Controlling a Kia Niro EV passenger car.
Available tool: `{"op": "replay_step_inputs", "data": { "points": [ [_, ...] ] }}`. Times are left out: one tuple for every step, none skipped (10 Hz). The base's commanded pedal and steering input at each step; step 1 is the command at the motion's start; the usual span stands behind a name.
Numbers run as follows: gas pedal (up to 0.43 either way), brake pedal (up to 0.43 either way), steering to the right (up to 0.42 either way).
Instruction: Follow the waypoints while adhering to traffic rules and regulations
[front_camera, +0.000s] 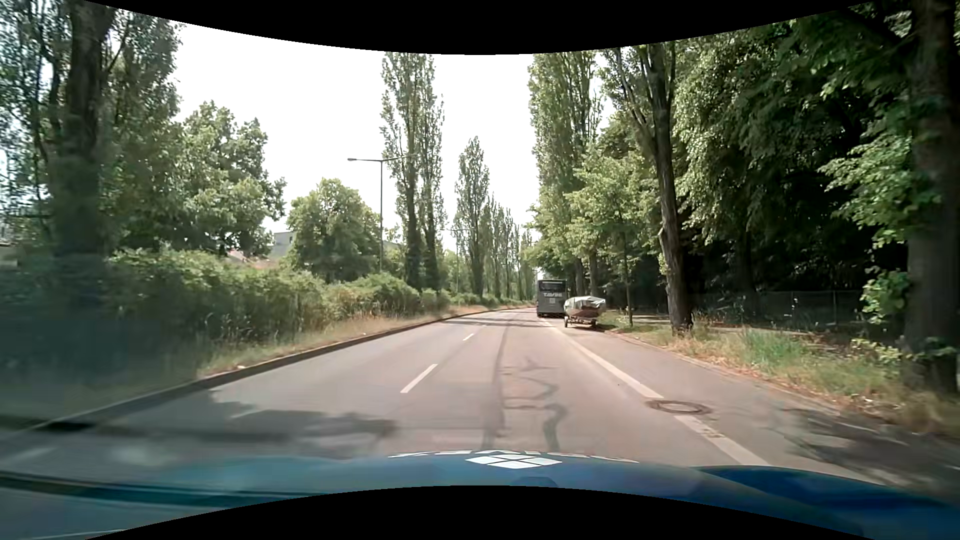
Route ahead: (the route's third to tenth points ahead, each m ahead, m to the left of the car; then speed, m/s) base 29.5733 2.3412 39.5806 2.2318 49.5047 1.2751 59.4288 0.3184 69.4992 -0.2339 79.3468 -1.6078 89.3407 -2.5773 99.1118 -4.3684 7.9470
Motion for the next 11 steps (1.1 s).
{"op": "replay_step_inputs", "data": {
  "points": [
    [0.228, 0.0, 0.004],
    [0.22, 0.0, 0.004],
    [0.22, 0.0, 0.004],
    [0.22, 0.0, 0.004],
    [0.22, 0.0, 0.004],
    [0.22, 0.0, 0.004],
    [0.22, 0.0, 0.004],
    [0.22, 0.0, 0.004],
    [0.22, 0.0, 0.004],
    [0.22, 0.0, 0.004],
    [0.22, 0.0, 0.003]
  ]
}}
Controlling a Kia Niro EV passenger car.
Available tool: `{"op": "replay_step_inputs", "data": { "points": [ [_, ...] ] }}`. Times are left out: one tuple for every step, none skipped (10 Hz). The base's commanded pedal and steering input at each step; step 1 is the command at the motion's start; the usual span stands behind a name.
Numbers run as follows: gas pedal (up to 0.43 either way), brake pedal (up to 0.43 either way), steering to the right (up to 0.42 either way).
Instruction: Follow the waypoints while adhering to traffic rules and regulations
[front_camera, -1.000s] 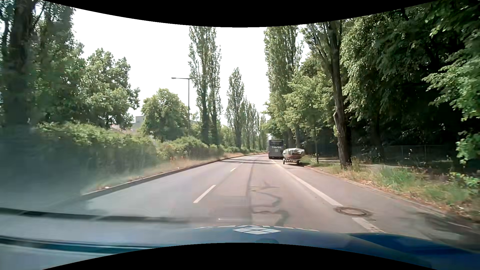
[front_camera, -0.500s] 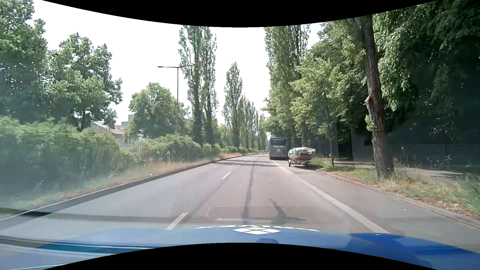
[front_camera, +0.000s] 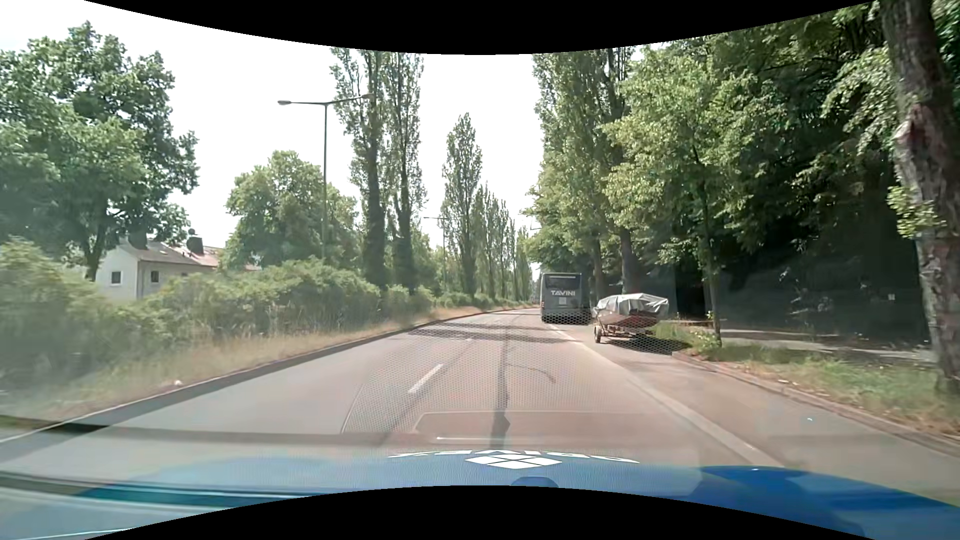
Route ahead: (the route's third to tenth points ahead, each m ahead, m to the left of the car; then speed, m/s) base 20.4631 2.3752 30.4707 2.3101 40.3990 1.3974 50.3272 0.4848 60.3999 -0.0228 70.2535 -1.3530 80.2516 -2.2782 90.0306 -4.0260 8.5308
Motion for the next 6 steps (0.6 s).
{"op": "replay_step_inputs", "data": {
  "points": [
    [0.22, 0.0, 0.004],
    [0.22, 0.0, 0.004],
    [0.22, 0.0, 0.005],
    [0.22, 0.0, 0.005],
    [0.22, 0.0, 0.004],
    [0.22, 0.0, 0.005]
  ]
}}
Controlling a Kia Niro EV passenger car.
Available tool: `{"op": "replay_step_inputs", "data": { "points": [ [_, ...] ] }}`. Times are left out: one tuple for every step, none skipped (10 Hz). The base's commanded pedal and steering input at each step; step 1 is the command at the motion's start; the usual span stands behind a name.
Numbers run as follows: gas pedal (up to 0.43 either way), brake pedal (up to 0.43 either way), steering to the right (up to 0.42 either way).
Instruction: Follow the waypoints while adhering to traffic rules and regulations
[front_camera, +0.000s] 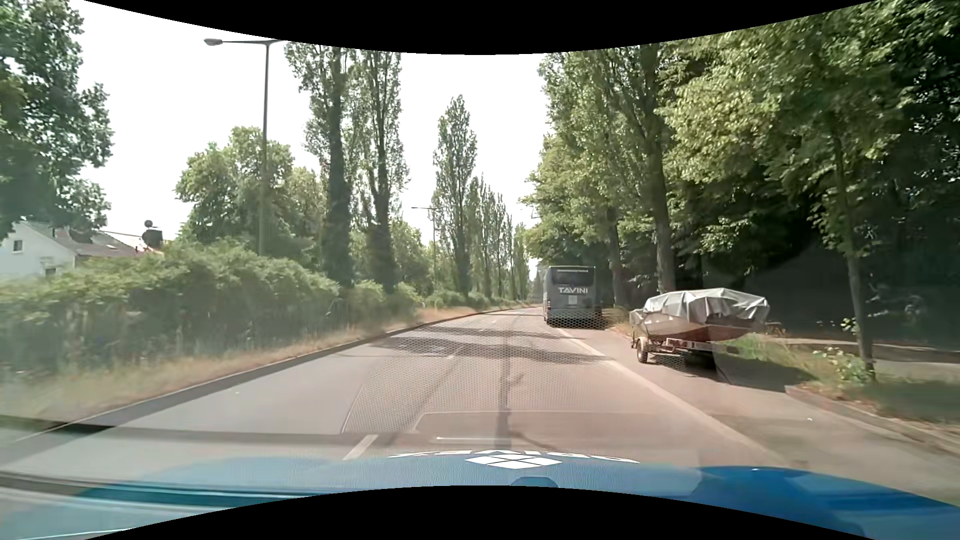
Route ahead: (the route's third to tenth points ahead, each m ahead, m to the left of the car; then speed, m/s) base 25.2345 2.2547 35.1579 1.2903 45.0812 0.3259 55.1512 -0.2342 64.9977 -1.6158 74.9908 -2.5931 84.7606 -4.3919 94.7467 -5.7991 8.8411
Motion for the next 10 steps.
{"op": "replay_step_inputs", "data": {
  "points": [
    [0.22, 0.0, 0.004],
    [0.22, 0.0, 0.004],
    [0.209, 0.0, 0.004],
    [0.209, 0.0, 0.005],
    [0.209, 0.0, 0.005],
    [0.209, 0.0, 0.005],
    [0.209, 0.0, 0.005],
    [0.209, 0.0, 0.005],
    [0.209, 0.0, 0.006],
    [0.209, 0.0, 0.005]
  ]
}}
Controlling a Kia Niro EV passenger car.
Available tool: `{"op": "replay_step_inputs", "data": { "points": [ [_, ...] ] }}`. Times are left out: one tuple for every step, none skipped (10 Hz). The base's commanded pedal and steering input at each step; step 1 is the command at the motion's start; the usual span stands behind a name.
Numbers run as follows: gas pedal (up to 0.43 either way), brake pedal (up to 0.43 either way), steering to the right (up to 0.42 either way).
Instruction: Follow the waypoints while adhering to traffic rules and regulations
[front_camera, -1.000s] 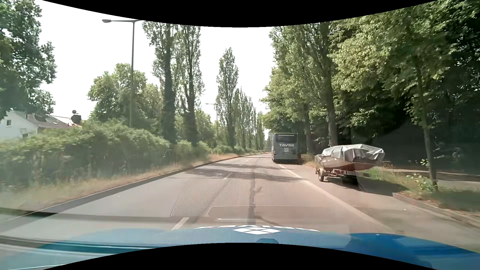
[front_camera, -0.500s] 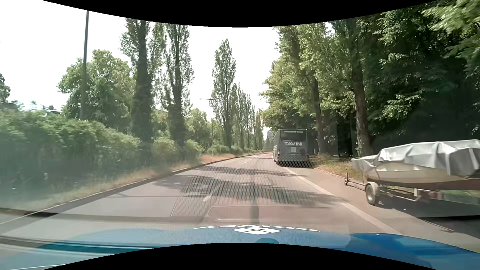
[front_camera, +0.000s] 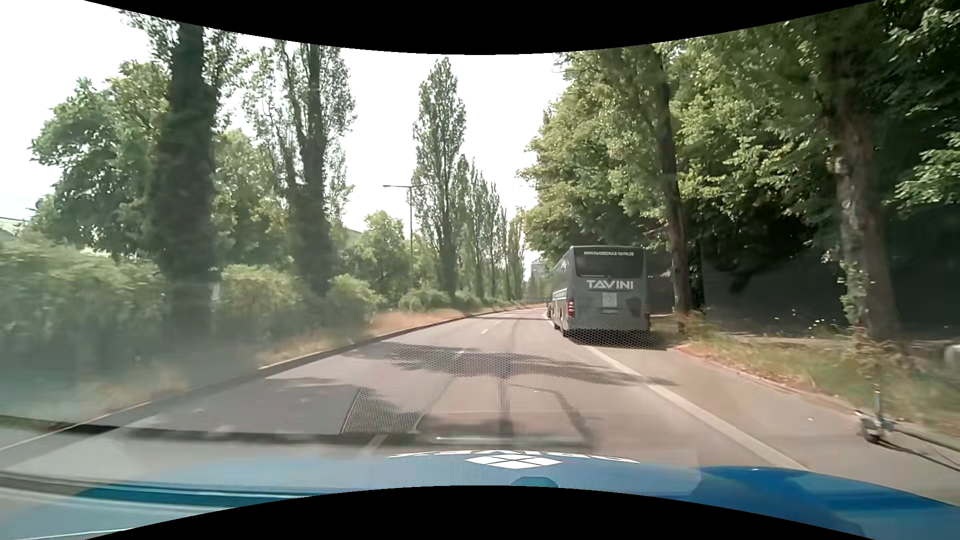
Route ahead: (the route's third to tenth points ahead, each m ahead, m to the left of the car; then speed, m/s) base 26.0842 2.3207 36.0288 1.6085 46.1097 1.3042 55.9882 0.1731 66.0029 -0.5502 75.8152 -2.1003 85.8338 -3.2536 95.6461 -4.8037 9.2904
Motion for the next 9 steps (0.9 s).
{"op": "replay_step_inputs", "data": {
  "points": [
    [0.209, 0.0, 0.006],
    [0.209, 0.0, 0.006],
    [0.209, 0.0, 0.007],
    [0.209, 0.0, 0.007],
    [0.209, 0.0, 0.008],
    [0.209, 0.0, 0.009],
    [0.209, 0.0, 0.009],
    [0.209, 0.0, 0.009],
    [0.209, 0.0, 0.009]
  ]
}}
